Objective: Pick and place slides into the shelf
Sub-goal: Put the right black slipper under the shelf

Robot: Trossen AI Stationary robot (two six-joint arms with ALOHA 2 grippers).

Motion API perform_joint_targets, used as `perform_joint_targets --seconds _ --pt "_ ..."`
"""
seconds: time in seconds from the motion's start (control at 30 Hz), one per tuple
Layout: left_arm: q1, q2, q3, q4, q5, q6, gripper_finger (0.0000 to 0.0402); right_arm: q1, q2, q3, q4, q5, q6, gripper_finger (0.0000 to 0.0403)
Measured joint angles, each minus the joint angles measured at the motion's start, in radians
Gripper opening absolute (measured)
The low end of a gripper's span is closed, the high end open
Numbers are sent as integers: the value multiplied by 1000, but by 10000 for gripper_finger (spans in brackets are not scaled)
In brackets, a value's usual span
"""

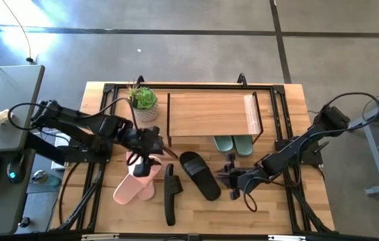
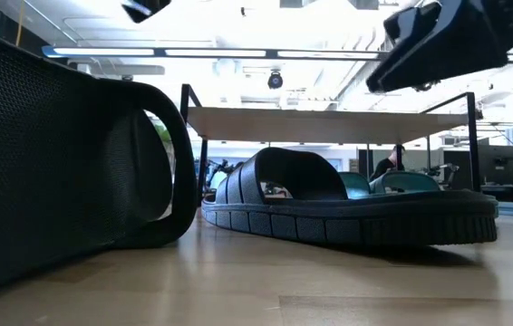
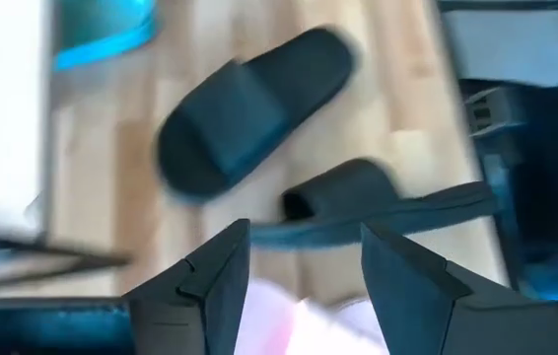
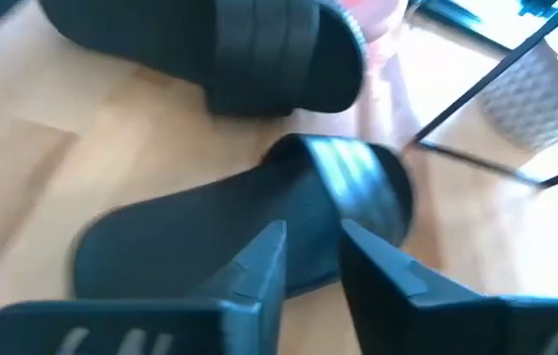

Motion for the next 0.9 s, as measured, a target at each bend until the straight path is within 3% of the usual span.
perform_joint_targets --seconds 0.17,0.37,0.47,0.63,0.9 --pt "-61 0 0 -74 -151 -90 177 -8 12 0 67 36 -104 134" --pt "-119 0 0 -73 -185 -106 177 -29 111 1 172 9 -197 139" --pt "-138 0 0 -67 -186 -105 177 -29 171 26 185 60 -236 139" --pt "-146 0 0 -64 -185 -106 177 -29 260 119 130 178 -284 139" --pt "-144 0 0 -67 -184 -106 177 -47 403 296 -134 200 -236 139"
